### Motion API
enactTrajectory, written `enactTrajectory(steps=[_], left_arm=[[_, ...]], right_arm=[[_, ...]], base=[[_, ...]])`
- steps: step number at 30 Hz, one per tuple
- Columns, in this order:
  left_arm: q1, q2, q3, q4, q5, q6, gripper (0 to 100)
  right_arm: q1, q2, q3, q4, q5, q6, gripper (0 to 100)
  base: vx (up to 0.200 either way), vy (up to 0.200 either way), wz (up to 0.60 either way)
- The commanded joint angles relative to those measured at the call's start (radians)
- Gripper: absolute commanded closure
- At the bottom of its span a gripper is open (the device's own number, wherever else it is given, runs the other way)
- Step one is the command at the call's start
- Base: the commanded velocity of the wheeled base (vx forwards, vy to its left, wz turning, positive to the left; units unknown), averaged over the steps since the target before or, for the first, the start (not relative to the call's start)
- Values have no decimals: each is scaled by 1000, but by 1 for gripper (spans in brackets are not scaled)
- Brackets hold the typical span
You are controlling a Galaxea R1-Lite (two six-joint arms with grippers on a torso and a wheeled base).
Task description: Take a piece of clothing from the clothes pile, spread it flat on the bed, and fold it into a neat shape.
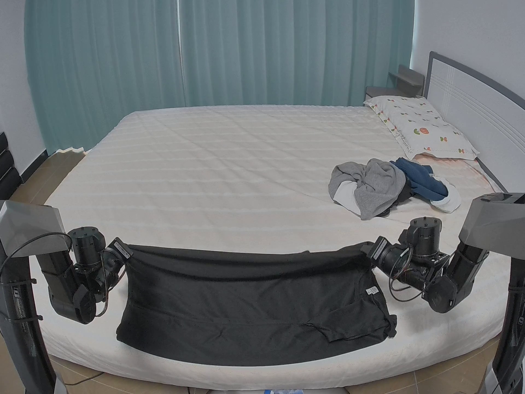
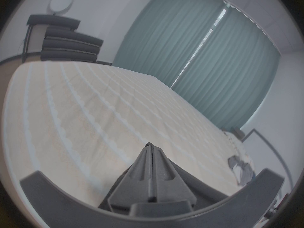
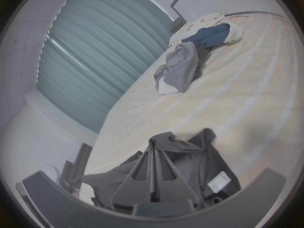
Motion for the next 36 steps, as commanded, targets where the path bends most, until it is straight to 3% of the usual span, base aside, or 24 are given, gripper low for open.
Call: enactTrajectory(steps=[1,3,8,13,26,36], left_arm=[[5,43,119,-81,-36,121,100],[5,60,175,-136,-78,173,100],[-6,119,217,-167,-86,276,100],[-6,123,246,-167,-92,296,100],[-11,119,310,-169,-95,373,100],[-9,120,303,-169,-95,371,100]], right_arm=[[-5,40,116,1,16,-102,100],[-4,37,153,1,37,-151,100],[6,54,176,2,42,-194,100],[6,69,192,13,42,-240,100],[4,89,190,13,39,-254,100],[-17,47,190,18,40,-255,100]], base=[[0,0,0],[0,0,0],[0,0,0],[0,0,0],[0,0,0],[0,0,0]])
